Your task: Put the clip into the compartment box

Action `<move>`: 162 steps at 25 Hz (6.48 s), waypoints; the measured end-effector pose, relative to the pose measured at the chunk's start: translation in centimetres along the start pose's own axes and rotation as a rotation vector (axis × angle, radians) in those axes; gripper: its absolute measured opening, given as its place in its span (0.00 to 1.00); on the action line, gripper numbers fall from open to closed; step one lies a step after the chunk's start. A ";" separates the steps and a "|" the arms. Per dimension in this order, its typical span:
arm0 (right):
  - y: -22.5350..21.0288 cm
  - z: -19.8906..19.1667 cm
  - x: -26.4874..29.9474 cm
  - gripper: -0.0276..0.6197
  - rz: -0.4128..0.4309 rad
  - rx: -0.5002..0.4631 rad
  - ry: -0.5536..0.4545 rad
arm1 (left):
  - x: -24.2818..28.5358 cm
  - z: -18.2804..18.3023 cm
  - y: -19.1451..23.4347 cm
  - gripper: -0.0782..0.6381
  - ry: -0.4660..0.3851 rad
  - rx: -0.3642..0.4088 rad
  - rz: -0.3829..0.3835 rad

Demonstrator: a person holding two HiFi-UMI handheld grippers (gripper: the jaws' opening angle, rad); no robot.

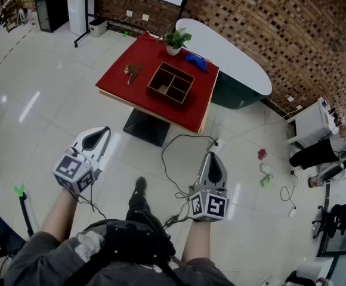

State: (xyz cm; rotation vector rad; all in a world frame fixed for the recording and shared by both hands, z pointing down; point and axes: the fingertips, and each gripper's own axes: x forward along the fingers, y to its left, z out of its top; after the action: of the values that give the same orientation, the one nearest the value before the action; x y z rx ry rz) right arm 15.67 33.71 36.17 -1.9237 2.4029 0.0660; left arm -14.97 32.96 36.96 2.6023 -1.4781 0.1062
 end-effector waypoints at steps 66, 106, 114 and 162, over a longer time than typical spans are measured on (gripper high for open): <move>-15.9 -11.4 53.4 0.07 -0.347 -0.006 0.190 | 55.6 -17.8 38.7 0.28 0.777 -0.262 -0.146; -21.2 -4.7 47.6 0.07 -0.223 0.003 0.060 | 50.5 12.6 17.7 0.16 -0.054 -0.289 -0.454; -21.2 -4.1 47.1 0.07 -0.198 0.005 0.047 | 49.3 13.0 15.4 0.16 -0.058 -0.225 -0.464; -20.1 -8.2 45.8 0.07 -0.185 0.039 0.109 | 52.2 -8.6 15.1 0.32 0.147 -0.023 -0.465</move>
State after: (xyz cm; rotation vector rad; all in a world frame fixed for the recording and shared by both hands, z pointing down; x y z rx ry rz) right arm 25.15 -15.87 40.99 -2.1744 2.2567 -0.0963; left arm -1.01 -17.55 53.77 2.7705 -0.7965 0.2186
